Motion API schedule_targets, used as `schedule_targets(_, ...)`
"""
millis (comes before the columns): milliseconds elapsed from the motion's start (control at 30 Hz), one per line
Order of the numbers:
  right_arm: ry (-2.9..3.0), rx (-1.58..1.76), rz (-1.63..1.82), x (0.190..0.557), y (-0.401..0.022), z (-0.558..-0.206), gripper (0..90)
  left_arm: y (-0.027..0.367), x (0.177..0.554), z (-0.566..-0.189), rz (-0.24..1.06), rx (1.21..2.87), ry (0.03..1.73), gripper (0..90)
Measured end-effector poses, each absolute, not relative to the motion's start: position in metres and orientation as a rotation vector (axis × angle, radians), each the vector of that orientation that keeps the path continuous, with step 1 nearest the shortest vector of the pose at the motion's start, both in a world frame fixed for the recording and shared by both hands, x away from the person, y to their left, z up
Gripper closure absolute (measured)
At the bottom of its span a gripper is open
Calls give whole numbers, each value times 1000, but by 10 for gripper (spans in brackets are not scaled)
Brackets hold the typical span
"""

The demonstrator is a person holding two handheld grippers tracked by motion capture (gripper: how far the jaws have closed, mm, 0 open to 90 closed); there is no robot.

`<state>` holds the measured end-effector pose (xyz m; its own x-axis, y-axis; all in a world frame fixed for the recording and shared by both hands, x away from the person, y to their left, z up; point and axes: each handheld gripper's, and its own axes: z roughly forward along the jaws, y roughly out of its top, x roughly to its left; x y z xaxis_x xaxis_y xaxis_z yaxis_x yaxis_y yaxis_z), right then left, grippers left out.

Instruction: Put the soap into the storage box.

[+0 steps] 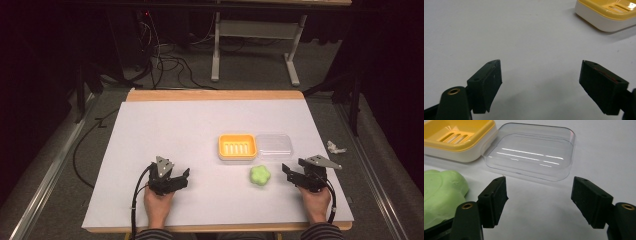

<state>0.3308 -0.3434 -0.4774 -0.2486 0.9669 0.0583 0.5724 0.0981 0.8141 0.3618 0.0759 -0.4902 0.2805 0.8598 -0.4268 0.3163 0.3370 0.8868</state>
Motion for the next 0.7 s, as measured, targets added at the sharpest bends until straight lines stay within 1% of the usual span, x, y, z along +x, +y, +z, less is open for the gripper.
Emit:
schedule_targets(133, 1873, 1533, 1032, 332, -345, -478, 280, 76, 362, -490, 529, 1226, 1289, 188)
schedule_targets(300, 1877, 1528, 996, 332, -342, -478, 248, 76, 362, -490, 526, 1228, 1289, 188)
schedule_targets(700, 1914, 1504, 903, 335, -335, -479, 243, 76, 362, -490, 524, 1226, 1289, 188)
